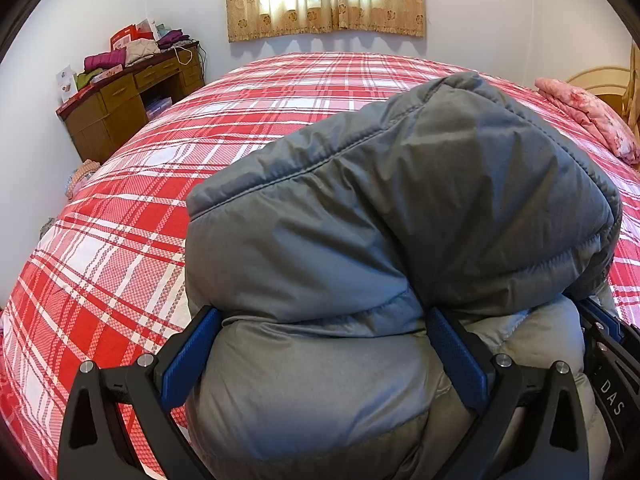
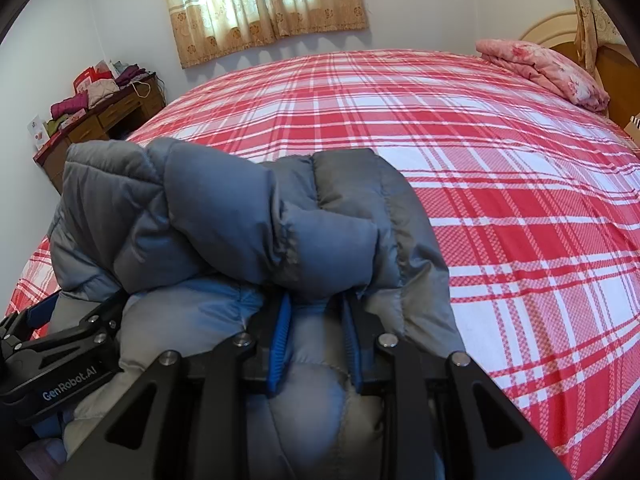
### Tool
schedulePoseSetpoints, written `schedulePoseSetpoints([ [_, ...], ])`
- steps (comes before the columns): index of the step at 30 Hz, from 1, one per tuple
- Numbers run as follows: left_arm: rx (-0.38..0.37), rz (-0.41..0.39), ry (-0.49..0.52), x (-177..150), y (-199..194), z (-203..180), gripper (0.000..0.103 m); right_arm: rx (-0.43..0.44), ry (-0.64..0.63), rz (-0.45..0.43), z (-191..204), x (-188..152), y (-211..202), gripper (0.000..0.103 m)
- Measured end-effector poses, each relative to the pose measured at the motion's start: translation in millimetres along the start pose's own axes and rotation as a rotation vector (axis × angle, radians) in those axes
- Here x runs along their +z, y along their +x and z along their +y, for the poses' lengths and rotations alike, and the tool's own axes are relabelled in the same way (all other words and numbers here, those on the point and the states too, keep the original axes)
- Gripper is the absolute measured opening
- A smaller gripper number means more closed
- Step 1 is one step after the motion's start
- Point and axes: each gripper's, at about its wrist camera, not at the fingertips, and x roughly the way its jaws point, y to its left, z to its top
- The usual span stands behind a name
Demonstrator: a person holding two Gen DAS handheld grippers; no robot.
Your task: Fold large clothes
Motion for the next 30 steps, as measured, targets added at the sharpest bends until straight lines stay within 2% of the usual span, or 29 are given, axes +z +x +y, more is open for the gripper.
schedulePoseSetpoints([
  [17, -0.005, 0.009, 0.002, 1, 0, 1, 0.102, 0.016, 0.016, -0.005, -2, 1, -1, 0.028],
  [21, -0.018, 0.028, 0.026, 1, -10, 4, 0.102, 0.034, 0.015, 0.001, -2, 1, -2, 0.029],
  [23, -0.048, 0.028, 0.051, -2, -26, 10, 0.102, 0.055, -0.008, 0.006, -4, 3, -8, 0.035],
  [24, -0.063, 0.013, 0.056, -4, -36, 13, 0.102, 0.055, -0.014, 0.003, -7, 2, -15, 0.049],
  [25, -0.083, -0.006, 0.061, -8, -47, 17, 0.102, 0.048, -0.002, -0.007, -13, 1, -23, 0.072],
  [26, -0.116, -0.032, 0.07, -15, -61, 25, 0.102, 0.049, 0.018, -0.028, -18, -1, -30, 0.079],
  [28, -0.15, -0.047, 0.077, -26, -74, 34, 0.102, 0.06, 0.044, -0.06, -30, -6, -43, 0.082],
  [30, -0.199, -0.019, 0.061, -43, -79, 48, 0.102, 0.029, 0.039, -0.056, -37, -12, -46, 0.082],
])
